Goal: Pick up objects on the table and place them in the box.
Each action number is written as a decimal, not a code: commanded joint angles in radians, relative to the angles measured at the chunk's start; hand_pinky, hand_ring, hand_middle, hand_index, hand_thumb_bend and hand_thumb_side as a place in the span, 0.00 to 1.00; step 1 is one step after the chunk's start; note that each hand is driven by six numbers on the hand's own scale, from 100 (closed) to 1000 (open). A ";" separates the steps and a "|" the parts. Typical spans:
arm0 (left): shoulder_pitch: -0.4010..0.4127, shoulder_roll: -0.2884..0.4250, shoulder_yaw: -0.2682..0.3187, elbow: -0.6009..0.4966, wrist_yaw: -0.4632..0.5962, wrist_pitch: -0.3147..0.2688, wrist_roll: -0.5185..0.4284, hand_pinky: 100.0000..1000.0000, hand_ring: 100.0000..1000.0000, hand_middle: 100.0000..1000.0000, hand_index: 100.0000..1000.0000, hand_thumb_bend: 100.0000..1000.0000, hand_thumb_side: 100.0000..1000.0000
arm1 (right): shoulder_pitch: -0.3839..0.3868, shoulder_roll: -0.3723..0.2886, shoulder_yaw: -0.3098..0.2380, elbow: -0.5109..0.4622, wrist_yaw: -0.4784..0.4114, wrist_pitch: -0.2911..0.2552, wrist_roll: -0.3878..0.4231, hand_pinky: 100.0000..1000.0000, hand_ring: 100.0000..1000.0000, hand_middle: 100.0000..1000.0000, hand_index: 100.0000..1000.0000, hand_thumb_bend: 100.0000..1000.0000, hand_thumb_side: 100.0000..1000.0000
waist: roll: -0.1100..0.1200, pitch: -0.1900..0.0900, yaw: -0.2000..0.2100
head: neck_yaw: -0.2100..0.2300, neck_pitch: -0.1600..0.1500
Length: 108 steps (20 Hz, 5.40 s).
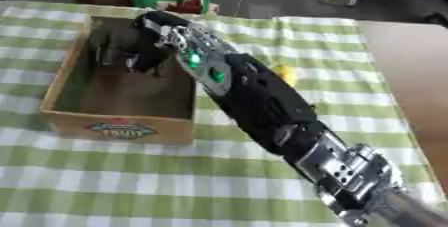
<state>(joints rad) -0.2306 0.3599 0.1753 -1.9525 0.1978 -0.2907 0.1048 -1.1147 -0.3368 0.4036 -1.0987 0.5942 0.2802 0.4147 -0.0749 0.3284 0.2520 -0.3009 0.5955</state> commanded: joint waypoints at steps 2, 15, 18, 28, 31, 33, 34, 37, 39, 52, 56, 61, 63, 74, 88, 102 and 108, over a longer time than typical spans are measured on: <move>-0.010 0.013 0.004 -0.014 0.002 0.000 -0.001 0.42 0.52 0.59 0.72 0.00 0.86 | -0.027 -0.011 -0.018 -0.009 0.025 -0.018 0.044 0.62 0.56 0.36 0.61 0.00 0.07 | 0.009 -0.019 -0.003 | -0.002 -0.007; -0.004 0.009 0.005 -0.012 0.002 0.001 0.003 0.42 0.52 0.59 0.72 0.00 0.85 | -0.026 -0.026 -0.020 -0.066 0.112 -0.049 0.175 0.80 0.89 0.78 0.84 0.00 0.22 | 0.020 -0.025 -0.013 | -0.028 0.003; -0.004 0.008 0.005 -0.012 0.002 0.001 0.004 0.42 0.52 0.59 0.72 0.00 0.85 | -0.025 -0.026 -0.024 -0.073 0.131 -0.058 0.195 0.81 0.90 0.79 0.85 0.00 0.25 | 0.023 -0.026 -0.014 | -0.028 0.002; -0.004 0.008 0.005 -0.011 0.003 0.002 0.004 0.42 0.52 0.59 0.72 0.00 0.85 | -0.024 -0.025 -0.026 -0.074 0.169 -0.071 0.199 0.83 0.92 0.83 0.91 0.18 0.40 | 0.023 -0.026 -0.014 | -0.026 0.000; -0.004 0.007 0.004 -0.011 0.003 0.002 0.004 0.42 0.52 0.59 0.72 0.00 0.85 | -0.024 -0.023 -0.027 -0.072 0.172 -0.073 0.200 0.83 0.92 0.83 0.91 0.18 0.40 | 0.024 -0.026 -0.013 | -0.026 0.000; -0.004 0.008 0.005 -0.011 0.003 0.001 0.004 0.42 0.52 0.59 0.72 0.00 0.85 | -0.024 -0.023 -0.027 -0.071 0.172 -0.075 0.201 0.83 0.92 0.83 0.90 0.17 0.40 | 0.025 -0.026 -0.013 | -0.027 -0.001; -0.004 0.008 0.005 -0.011 0.003 0.001 0.004 0.42 0.52 0.59 0.72 0.00 0.85 | -0.024 -0.023 -0.027 -0.070 0.172 -0.076 0.202 0.83 0.92 0.83 0.90 0.17 0.40 | 0.025 -0.026 -0.013 | -0.027 -0.001; -0.005 0.007 0.004 -0.011 0.003 0.001 0.003 0.42 0.52 0.59 0.72 0.00 0.85 | -0.025 -0.022 -0.027 -0.069 0.175 -0.077 0.202 0.83 0.92 0.84 0.90 0.19 0.41 | 0.026 -0.026 -0.015 | -0.027 -0.002; -0.006 0.007 0.004 -0.011 0.003 0.001 0.003 0.42 0.52 0.59 0.72 0.00 0.85 | -0.025 -0.023 -0.028 -0.070 0.178 -0.078 0.201 0.83 0.92 0.84 0.90 0.18 0.41 | 0.027 -0.025 -0.016 | -0.027 -0.002; -0.003 0.006 0.008 -0.013 0.001 0.002 0.007 0.42 0.52 0.59 0.72 0.00 0.85 | -0.022 -0.099 -0.086 -0.253 0.084 -0.042 0.140 0.81 0.87 0.79 0.89 0.00 0.49 | 0.030 -0.026 -0.032 | -0.008 0.001; -0.003 0.004 0.010 -0.013 -0.001 0.002 0.010 0.42 0.52 0.59 0.72 0.00 0.85 | 0.006 -0.145 -0.134 -0.305 0.043 0.019 0.077 0.80 0.86 0.77 0.88 0.00 0.47 | 0.036 -0.027 -0.042 | 0.006 -0.005; -0.001 0.003 0.012 -0.013 -0.002 0.000 0.013 0.42 0.52 0.59 0.72 0.00 0.84 | 0.061 -0.207 -0.175 -0.333 -0.030 0.080 -0.007 0.77 0.82 0.71 0.84 0.00 0.34 | 0.047 -0.029 -0.052 | 0.021 -0.009; -0.001 0.002 0.012 -0.012 -0.002 -0.001 0.014 0.41 0.52 0.59 0.72 0.00 0.84 | 0.082 -0.229 -0.188 -0.329 -0.055 0.094 -0.042 0.77 0.82 0.71 0.84 0.00 0.33 | 0.051 -0.030 -0.055 | 0.026 -0.010; 0.001 0.003 0.016 -0.011 -0.004 -0.005 0.018 0.41 0.52 0.59 0.72 0.00 0.84 | 0.141 -0.292 -0.206 -0.280 -0.099 0.106 -0.145 0.76 0.81 0.73 0.81 0.00 0.32 | 0.063 -0.029 -0.067 | 0.047 -0.009; -0.001 0.001 0.015 -0.011 -0.005 -0.006 0.019 0.41 0.52 0.59 0.72 0.00 0.84 | 0.264 -0.402 -0.218 -0.220 -0.052 0.051 -0.124 0.76 0.86 0.75 0.85 0.00 0.49 | 0.067 -0.029 -0.068 | 0.049 -0.007; -0.005 -0.002 0.019 -0.013 -0.009 -0.010 0.019 0.41 0.52 0.59 0.72 0.00 0.83 | 0.300 -0.417 -0.234 -0.190 -0.025 -0.011 -0.016 0.78 0.89 0.78 0.90 0.08 0.52 | 0.072 -0.006 -0.062 | 0.061 0.041; -0.008 -0.002 0.019 -0.012 -0.011 -0.011 0.018 0.41 0.52 0.58 0.72 0.00 0.83 | 0.309 -0.425 -0.239 -0.190 -0.016 -0.015 0.011 0.78 0.89 0.79 0.90 0.12 0.52 | 0.074 0.004 -0.066 | 0.069 0.030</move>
<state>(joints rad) -0.2291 0.3425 0.1823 -1.9521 0.1921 -0.2985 0.1229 -0.7916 -0.7220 0.1789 -1.2771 0.5715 0.2677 0.4189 -0.0022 0.3507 0.1858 -0.2363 0.6283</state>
